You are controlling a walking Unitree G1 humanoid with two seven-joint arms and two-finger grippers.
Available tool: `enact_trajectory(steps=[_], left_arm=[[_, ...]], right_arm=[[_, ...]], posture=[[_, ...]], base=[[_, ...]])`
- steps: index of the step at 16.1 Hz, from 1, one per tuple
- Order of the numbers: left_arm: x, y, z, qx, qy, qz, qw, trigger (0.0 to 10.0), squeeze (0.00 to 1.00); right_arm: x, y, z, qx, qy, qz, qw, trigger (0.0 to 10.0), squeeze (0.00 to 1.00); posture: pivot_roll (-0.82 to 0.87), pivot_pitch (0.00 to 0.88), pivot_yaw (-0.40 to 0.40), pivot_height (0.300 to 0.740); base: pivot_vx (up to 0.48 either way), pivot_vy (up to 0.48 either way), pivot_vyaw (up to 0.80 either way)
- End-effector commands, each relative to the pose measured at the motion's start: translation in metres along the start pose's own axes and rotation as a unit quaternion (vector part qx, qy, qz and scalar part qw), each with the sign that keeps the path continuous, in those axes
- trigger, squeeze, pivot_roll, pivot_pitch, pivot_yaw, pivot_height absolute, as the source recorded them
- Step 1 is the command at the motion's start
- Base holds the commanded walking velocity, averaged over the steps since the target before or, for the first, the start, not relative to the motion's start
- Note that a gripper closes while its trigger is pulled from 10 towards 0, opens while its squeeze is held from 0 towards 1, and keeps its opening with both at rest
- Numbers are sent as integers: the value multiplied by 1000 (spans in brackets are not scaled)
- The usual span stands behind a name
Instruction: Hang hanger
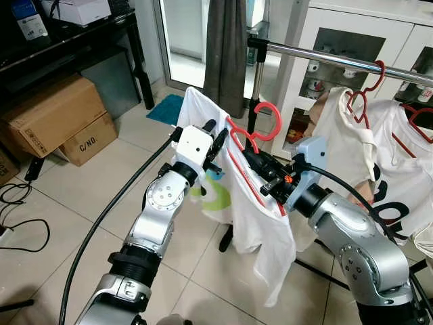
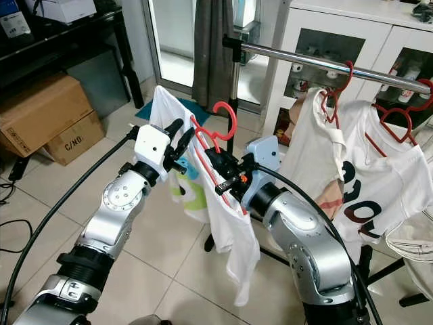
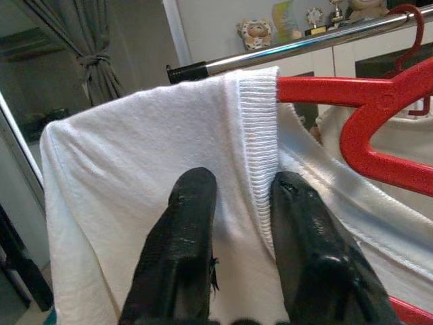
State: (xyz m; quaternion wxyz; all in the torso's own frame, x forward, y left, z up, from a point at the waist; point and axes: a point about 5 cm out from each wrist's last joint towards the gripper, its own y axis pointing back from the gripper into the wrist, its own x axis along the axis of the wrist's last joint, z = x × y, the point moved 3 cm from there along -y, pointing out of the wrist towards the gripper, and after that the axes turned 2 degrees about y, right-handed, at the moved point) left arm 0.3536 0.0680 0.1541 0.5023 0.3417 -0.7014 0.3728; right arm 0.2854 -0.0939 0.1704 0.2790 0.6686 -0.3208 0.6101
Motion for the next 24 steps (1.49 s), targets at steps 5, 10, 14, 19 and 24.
enact_trajectory(steps=[5, 10, 14, 19, 24], left_arm=[[-4, -5, -2, -4, 17, -11, 1000, 0, 0], [18, -1, -7, -36, 53, 41, 997, 0, 0], [44, 7, -31, -41, 68, 72, 994, 0, 0], [47, 19, -138, 194, 30, 29, 980, 0, 0], [5, 24, -133, 173, 63, -63, 981, 0, 0]], right_arm=[[11, -2, -2, 8, 7, 20, 1000, 0, 0], [-5, 1, 17, -51, 48, -35, 997, 0, 0], [-27, 14, 24, -34, 94, -104, 990, 0, 0], [-27, 39, -4, 119, 60, -101, 986, 0, 0], [-13, 35, -6, 106, 7, -36, 994, 0, 0]], posture=[[-120, 0, 41, 740], [-116, 0, 39, 740], [-108, 0, 35, 740], [-105, 0, 39, 740], [-113, 0, 56, 740]], base=[[0, 0, 0], [0, 0, 0], [0, 0, 0], [0, 0, 0], [0, 0, 0]])
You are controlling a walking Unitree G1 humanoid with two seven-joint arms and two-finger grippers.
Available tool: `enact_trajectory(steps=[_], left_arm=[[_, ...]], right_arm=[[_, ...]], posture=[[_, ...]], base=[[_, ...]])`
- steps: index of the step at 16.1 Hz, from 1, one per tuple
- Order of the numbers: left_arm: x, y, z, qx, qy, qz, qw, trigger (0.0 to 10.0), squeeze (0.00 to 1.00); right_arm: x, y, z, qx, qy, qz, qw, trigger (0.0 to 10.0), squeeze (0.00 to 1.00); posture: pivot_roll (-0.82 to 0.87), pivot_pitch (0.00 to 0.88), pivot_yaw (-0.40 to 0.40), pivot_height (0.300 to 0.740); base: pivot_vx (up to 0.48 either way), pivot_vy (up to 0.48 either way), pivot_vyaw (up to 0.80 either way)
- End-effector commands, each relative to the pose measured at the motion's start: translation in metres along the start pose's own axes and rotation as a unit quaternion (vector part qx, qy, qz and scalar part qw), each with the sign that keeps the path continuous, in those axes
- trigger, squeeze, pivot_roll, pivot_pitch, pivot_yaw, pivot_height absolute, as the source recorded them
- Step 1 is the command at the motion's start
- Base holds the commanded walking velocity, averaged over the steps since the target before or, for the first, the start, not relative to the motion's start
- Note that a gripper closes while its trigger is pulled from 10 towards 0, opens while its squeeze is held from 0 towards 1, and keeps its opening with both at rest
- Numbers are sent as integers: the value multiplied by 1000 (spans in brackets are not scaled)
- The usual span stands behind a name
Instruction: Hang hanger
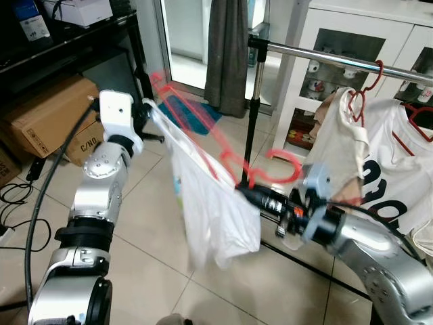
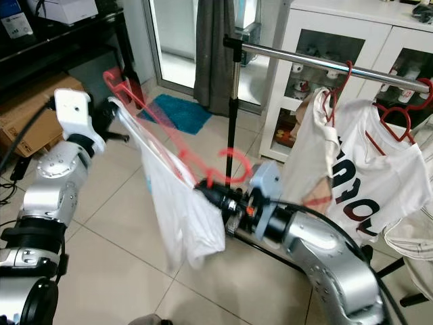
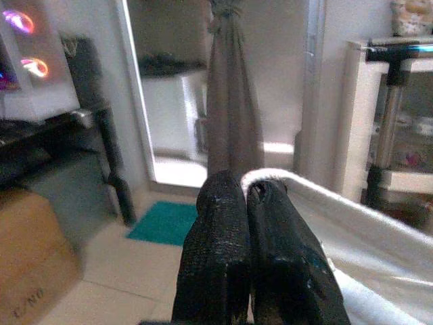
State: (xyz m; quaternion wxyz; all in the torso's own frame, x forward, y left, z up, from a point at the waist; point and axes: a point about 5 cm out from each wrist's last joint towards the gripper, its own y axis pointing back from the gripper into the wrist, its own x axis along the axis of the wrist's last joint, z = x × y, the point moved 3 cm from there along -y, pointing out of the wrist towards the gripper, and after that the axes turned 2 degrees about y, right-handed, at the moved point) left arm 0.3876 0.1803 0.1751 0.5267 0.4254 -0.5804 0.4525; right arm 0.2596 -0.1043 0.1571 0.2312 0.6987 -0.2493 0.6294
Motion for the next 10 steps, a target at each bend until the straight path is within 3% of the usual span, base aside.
enact_trajectory(steps=[1, 2, 3, 4, 5, 6, 9, 10], left_arm=[[-5, 1, 25, -69, 12, -12, 997, 0, 0], [-21, 10, 65, -154, 30, -50, 986, 0, 0], [-24, 14, 74, -170, 45, -53, 983, 0, 0], [-25, 17, 85, -182, 65, -47, 980, 0, 0], [-26, 24, 94, -199, 60, -33, 978, 0, 0], [-26, 26, 91, -186, 42, -20, 981, 0, 0], [-29, 37, 61, -99, 69, -25, 992, 0, 0], [-31, 41, 55, -81, 80, -30, 993, 0, 0]], right_arm=[[3, 0, 21, -74, 8, 3, 997, 0, 0], [12, -6, 45, -183, -39, 54, 981, 0, 0], [15, -6, 53, -215, -60, 75, 972, 0, 0], [19, -3, 63, -266, -95, 108, 953, 0, 0], [21, 6, 77, -330, -106, 135, 928, 0, 0], [22, 13, 83, -359, -106, 147, 916, 0, 0], [22, 21, 86, -375, -74, 134, 914, 0, 0], [18, 22, 84, -373, -66, 114, 918, 3882, 0]], posture=[[-115, 0, 58, 740], [-119, 0, 65, 740], [-119, 0, 65, 740], [-118, 0, 65, 740], [-111, 0, 57, 740], [-110, 0, 56, 740], [-97, 0, 41, 740], [-94, 0, 37, 740]], base=[[0, 0, 0], [0, 0, 0], [0, 0, 0], [0, 0, 0], [0, 0, 0], [0, 0, 0], [0, 0, 0], [0, 0, 0]])
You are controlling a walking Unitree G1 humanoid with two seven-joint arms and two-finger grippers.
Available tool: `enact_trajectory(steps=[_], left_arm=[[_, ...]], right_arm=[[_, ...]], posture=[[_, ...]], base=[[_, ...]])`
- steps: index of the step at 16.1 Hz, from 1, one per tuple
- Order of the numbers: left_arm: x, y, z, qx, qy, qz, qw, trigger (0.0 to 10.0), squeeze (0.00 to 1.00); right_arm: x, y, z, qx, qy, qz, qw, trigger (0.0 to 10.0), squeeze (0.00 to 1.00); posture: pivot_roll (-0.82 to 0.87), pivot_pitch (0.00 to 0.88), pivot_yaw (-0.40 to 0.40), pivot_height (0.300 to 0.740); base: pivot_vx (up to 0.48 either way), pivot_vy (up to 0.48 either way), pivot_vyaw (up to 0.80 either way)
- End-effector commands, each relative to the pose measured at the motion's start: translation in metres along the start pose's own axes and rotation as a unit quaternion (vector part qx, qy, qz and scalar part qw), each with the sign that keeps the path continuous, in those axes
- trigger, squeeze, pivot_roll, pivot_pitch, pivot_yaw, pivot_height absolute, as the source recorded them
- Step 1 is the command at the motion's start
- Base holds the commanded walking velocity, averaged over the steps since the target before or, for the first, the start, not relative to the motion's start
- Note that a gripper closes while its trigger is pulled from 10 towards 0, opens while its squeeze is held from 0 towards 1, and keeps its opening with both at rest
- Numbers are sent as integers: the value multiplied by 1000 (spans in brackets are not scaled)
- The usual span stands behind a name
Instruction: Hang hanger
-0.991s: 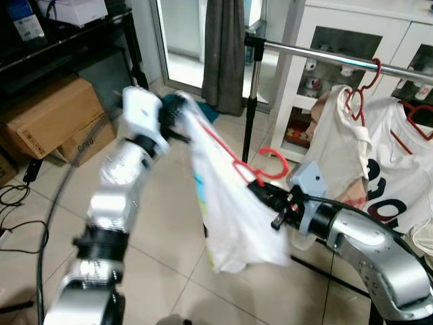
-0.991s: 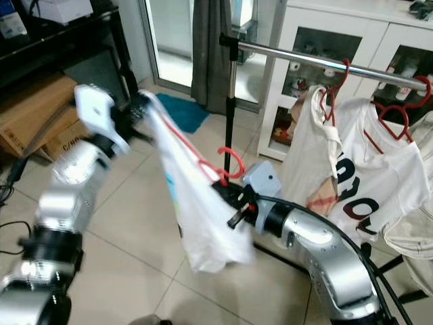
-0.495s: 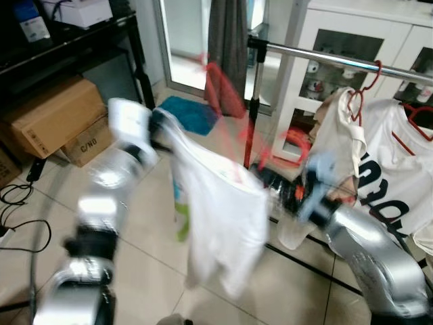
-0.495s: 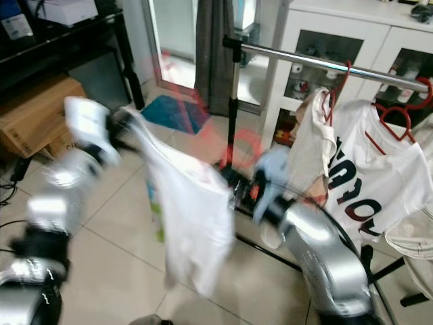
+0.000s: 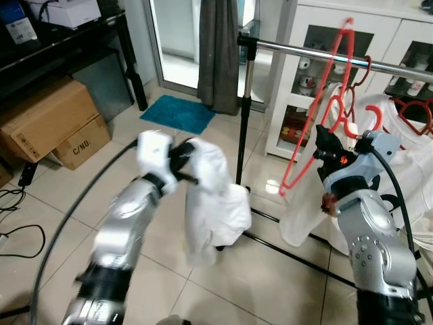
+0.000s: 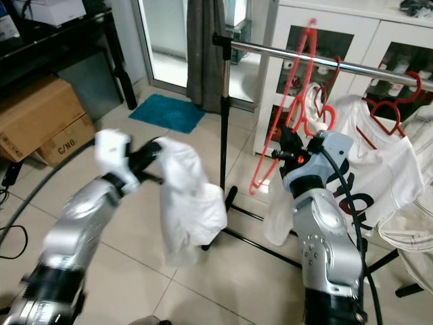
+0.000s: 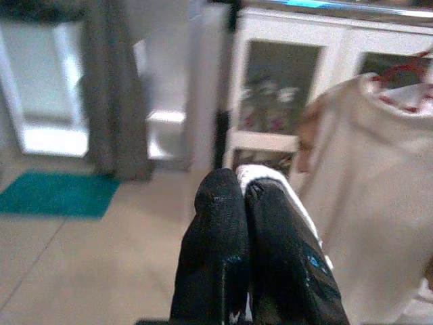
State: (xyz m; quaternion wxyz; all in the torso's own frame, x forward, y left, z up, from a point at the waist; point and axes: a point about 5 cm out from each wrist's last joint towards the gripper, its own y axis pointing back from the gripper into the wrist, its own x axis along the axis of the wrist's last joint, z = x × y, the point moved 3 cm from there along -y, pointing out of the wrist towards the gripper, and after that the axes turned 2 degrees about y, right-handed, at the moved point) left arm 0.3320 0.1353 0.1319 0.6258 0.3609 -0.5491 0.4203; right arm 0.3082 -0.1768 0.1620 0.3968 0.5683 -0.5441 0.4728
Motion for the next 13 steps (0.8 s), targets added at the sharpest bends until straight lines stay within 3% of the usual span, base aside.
enact_trajectory(steps=[1, 2, 3, 4, 5, 9, 13], left_arm=[[6, 6, -9, 25, 10, 7, 1000, 4078, 0], [7, 12, -12, 45, 21, 19, 999, 10000, 0], [10, 19, -16, 72, 23, 51, 996, 9451, 0], [10, 21, -15, 76, 23, 59, 995, 9451, 0], [9, 24, -15, 96, 52, 70, 992, 10000, 0], [1, 24, -1, 98, 117, 57, 987, 10000, 0], [-9, 24, 3, 102, 133, 41, 985, 10000, 0]], right_arm=[[-6, 3, -7, 18, 21, -21, 999, 10000, 0], [-11, 11, -13, 45, 57, -30, 997, 10000, 0], [-24, 24, -16, 55, 81, -47, 994, 10000, 0], [-29, 29, -16, 52, 80, -51, 994, 10000, 0], [-33, 31, -12, 23, 67, -52, 996, 10000, 0], [-29, 28, -12, -2, 62, -44, 997, 10000, 0], [-31, 32, -10, -17, 57, -42, 997, 10000, 0]], posture=[[-92, 0, 32, 740], [-87, 0, 22, 740], [-83, 0, 11, 740], [-82, 0, 10, 740], [-85, 0, 9, 740], [-94, 0, 24, 740], [-93, 0, 36, 740]], base=[[0, 0, 0], [0, 0, 0], [0, 0, -800], [0, 0, -800], [0, 0, -800], [0, 0, -800], [0, 0, -800]])
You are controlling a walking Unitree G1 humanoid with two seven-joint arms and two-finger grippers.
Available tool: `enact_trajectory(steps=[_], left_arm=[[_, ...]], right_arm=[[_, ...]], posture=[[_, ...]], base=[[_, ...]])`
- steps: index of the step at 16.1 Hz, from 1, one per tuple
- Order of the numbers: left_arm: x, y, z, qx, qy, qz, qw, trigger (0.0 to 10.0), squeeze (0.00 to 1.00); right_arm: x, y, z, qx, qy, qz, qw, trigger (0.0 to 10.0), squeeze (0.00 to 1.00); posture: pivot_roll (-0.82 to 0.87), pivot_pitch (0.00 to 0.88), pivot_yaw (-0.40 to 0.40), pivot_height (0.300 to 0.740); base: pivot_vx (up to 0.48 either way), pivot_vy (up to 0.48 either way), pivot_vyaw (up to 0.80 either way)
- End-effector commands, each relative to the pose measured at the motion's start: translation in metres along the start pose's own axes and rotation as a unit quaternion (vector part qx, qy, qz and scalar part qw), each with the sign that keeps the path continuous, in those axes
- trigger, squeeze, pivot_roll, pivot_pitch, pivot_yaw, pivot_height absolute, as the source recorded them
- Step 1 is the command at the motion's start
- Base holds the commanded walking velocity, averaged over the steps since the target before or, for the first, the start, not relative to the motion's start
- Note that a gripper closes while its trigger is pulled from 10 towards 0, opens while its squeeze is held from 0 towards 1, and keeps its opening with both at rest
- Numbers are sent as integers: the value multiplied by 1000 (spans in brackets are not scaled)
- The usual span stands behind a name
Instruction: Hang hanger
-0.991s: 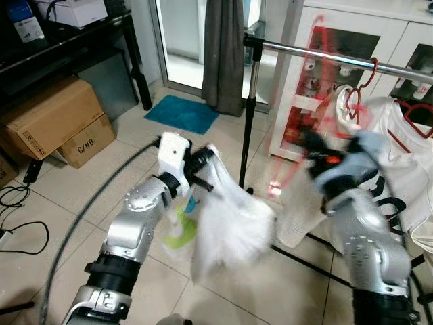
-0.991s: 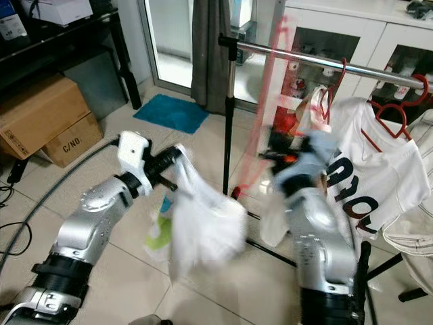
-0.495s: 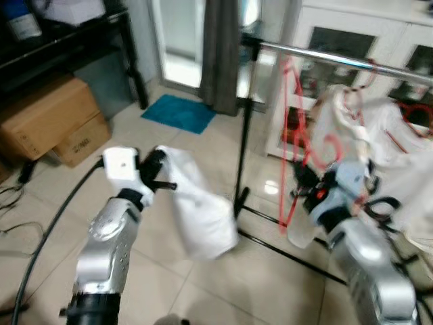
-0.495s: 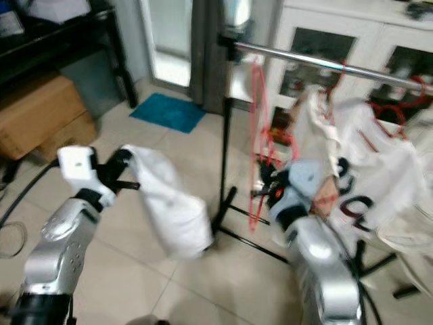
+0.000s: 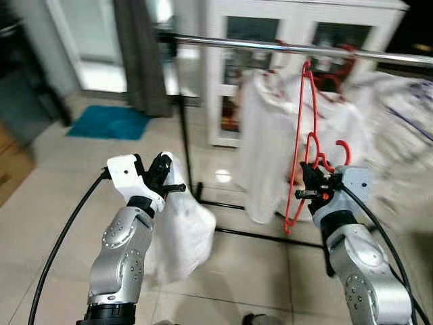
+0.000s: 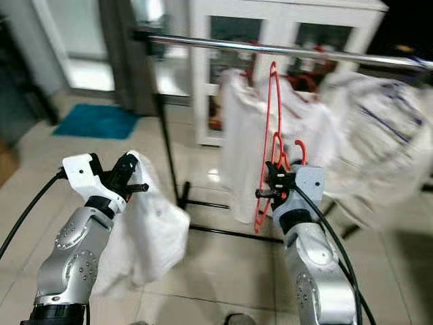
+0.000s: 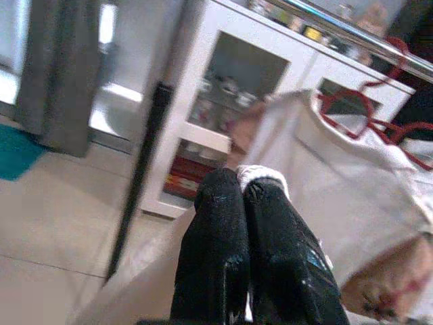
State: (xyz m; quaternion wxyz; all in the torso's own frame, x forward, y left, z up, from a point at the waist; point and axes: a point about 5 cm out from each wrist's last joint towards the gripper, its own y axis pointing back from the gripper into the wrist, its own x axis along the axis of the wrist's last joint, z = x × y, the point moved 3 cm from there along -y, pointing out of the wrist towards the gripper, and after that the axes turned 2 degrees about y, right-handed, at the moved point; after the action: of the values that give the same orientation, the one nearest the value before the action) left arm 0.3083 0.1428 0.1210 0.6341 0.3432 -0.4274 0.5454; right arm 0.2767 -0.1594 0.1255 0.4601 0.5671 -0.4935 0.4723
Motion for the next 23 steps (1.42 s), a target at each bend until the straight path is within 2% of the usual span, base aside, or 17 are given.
enact_trajectory(steps=[1, 4, 5, 11, 13, 14, 15, 16, 17, 18, 19, 20, 22, 23], left_arm=[[0, 0, -1, 5, 16, -1, 1000, 10000, 0], [3, 1, 0, -4, 61, 13, 998, 10000, 0], [3, 2, -2, 2, 64, 13, 998, 10000, 0], [2, 2, -6, 20, 46, 8, 999, 10000, 0], [-9, 3, -17, 76, -49, -42, 995, 10000, 0], [-9, 4, -20, 89, -76, -46, 992, 9255, 0], [-9, 5, -20, 92, -80, -50, 991, 9098, 0], [-11, 5, -21, 92, -80, -55, 991, 9529, 0], [-12, 4, -18, 75, -45, -50, 995, 10000, 0], [-12, 3, -17, 69, -35, -45, 996, 10000, 0], [-10, 5, -19, 77, -33, -41, 996, 10000, 0], [-9, 6, -22, 87, -39, -43, 994, 10000, 0], [-7, 7, -22, 85, -37, -36, 995, 10000, 0], [-6, 7, -21, 82, -35, -33, 995, 10000, 0]], right_arm=[[7, 1, 2, -6, 2, 17, 1000, 10000, 0], [7, 2, 2, -9, 2, 17, 1000, 10000, 0], [7, 2, 2, -9, 2, 17, 1000, 10000, 0], [7, 2, 1, -10, 2, 16, 1000, 10000, 0], [6, 2, 5, -27, 16, 15, 999, 10000, 0], [5, 3, 8, -36, 12, 14, 999, 10000, 0], [5, 3, 7, -36, -5, 15, 999, 10000, 0], [5, 3, 9, -46, 0, 17, 999, 10000, 0], [7, 5, 12, -64, 21, 22, 998, 10000, 0], [9, 5, 12, -65, 28, 25, 997, 10000, 0], [24, 7, 11, -76, 84, 57, 992, 10000, 0], [34, 9, 10, -74, 101, 75, 989, 10000, 0], [37, 10, 6, -50, 69, 66, 994, 10000, 0], [35, 10, 11, -62, 59, 65, 994, 10000, 0]], posture=[[-95, 0, 40, 740], [-94, 0, 41, 740], [-94, 0, 41, 740], [-95, 0, 44, 740], [-96, 0, 47, 740], [-96, 0, 49, 740], [-96, 0, 49, 740], [-98, 0, 51, 740], [-100, 0, 56, 740], [-99, 0, 57, 740], [-98, 0, 58, 740], [-99, 0, 60, 740], [-107, 0, 64, 740], [-106, 0, 64, 740]], base=[[0, 0, -800], [0, 0, -800], [0, 0, -800], [0, 0, -800], [0, 0, -800], [0, 0, -800], [0, 0, -800], [0, 0, -800], [0, 0, -800], [0, 0, -800], [0, 0, -800], [0, 0, -800], [0, 0, -800], [0, 0, -800]])
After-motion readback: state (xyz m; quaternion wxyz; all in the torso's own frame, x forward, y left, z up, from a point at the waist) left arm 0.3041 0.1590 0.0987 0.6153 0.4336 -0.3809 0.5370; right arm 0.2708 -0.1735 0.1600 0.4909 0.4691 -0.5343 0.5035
